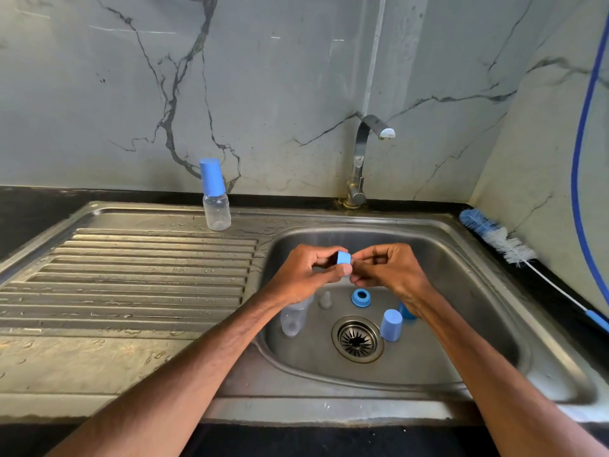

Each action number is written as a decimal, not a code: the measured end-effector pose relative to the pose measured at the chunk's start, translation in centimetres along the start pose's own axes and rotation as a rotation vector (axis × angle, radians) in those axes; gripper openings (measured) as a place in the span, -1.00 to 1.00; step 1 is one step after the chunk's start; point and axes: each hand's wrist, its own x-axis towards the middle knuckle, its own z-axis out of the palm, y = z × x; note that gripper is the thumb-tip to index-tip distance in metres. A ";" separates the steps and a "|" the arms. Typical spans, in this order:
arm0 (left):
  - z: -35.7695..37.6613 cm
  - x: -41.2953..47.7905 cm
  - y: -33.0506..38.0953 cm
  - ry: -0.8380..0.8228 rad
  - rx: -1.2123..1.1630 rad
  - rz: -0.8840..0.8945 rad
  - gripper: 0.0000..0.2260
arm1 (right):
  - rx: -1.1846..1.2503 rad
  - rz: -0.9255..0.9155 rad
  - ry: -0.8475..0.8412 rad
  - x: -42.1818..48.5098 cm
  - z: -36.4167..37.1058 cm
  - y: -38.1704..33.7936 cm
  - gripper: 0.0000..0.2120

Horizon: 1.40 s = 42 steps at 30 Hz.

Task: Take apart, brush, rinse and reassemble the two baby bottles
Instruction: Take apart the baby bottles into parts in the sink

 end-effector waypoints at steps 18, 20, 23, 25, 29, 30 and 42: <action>0.9 0.4 0.6 0.132 -0.605 -0.393 -0.69 | -0.182 -0.217 0.195 -0.2 1.8 -0.2 -0.90; 0.6 0.3 0.6 0.143 -0.553 -0.385 -0.68 | -0.222 -0.220 0.164 -0.2 1.7 -0.1 -0.89; 0.3 0.0 0.1 0.159 -0.432 -0.374 -0.68 | -0.292 -0.181 0.051 -0.1 1.5 0.2 -0.85; 0.5 -0.1 -0.1 0.124 -0.327 -0.355 -0.69 | -0.362 -0.169 0.000 0.0 1.5 0.4 -0.86; 0.8 0.1 -0.1 0.085 -0.253 -0.331 -0.70 | -0.247 -0.078 -0.025 -0.1 1.2 0.4 -0.87; 0.8 0.2 -0.1 0.091 -0.272 -0.312 -0.70 | -0.107 -0.023 -0.005 -0.1 0.9 0.3 -0.85; 1.7 0.5 -0.6 0.356 0.183 0.048 -0.60 | 0.418 0.260 -0.062 0.9 1.2 0.9 -0.82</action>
